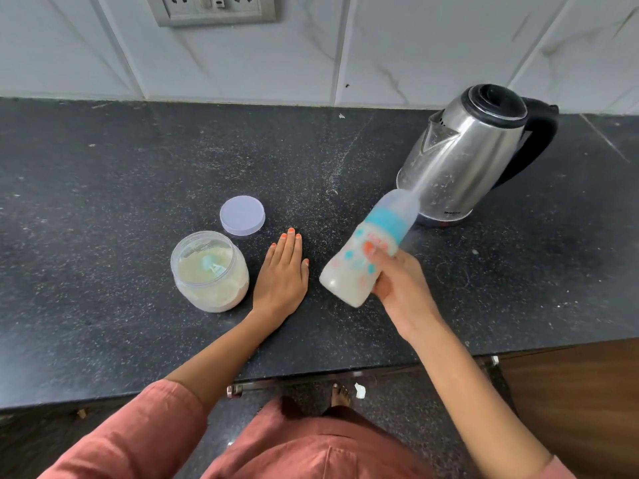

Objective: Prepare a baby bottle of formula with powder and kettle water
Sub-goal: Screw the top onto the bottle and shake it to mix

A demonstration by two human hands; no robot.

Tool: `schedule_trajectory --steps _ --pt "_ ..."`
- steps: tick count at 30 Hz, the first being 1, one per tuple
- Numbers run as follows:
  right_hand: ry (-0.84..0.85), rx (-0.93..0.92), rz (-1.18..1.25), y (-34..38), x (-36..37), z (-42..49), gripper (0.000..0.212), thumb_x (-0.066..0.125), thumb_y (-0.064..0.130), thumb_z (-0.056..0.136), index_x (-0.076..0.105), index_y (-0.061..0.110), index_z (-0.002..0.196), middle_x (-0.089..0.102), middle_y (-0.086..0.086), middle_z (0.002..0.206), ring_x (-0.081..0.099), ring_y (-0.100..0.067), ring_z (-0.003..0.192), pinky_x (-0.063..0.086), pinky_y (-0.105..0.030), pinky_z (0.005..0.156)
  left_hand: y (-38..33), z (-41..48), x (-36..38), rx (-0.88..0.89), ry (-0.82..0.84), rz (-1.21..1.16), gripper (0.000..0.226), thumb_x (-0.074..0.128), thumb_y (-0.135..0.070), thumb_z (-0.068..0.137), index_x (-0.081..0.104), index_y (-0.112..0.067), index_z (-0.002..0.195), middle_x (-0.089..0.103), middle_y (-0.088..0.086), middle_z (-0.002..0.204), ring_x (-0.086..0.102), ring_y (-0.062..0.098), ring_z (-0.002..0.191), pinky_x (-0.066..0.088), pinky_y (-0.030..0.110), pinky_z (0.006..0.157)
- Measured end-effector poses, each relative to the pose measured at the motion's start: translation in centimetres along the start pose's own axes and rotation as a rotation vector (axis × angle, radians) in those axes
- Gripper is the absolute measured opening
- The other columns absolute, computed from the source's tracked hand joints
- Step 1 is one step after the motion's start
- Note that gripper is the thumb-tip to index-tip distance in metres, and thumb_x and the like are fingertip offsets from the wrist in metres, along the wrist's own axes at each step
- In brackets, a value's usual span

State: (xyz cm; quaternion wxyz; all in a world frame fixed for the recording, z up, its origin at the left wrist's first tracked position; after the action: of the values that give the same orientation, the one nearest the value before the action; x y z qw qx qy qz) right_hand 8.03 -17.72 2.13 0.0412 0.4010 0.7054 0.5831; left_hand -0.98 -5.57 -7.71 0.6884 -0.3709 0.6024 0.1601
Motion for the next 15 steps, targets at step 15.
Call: schedule_trajectory --steps 15 --pt "0.046 0.009 0.069 0.1 0.2 0.4 0.065 0.085 0.042 0.045 0.065 0.014 0.100 0.072 -0.003 0.097 0.068 -0.015 0.091 0.058 -0.030 0.075 0.1 -0.1 0.0 -0.008 0.012 0.001 0.052 0.017 -0.028 0.101 0.005 -0.007 0.146 0.000 0.008 0.156 -0.002 0.019 0.144 -0.005 0.028 0.114"
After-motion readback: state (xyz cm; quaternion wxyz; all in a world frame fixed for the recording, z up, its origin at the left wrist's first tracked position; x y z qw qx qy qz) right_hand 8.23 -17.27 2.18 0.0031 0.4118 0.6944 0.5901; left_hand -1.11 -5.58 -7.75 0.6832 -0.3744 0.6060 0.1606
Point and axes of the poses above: each hand's wrist, its own z-axis towards the middle knuckle, its own x-axis out of the palm, y = z × x, the point moved 8 cm from there along z, towards the middle knuckle
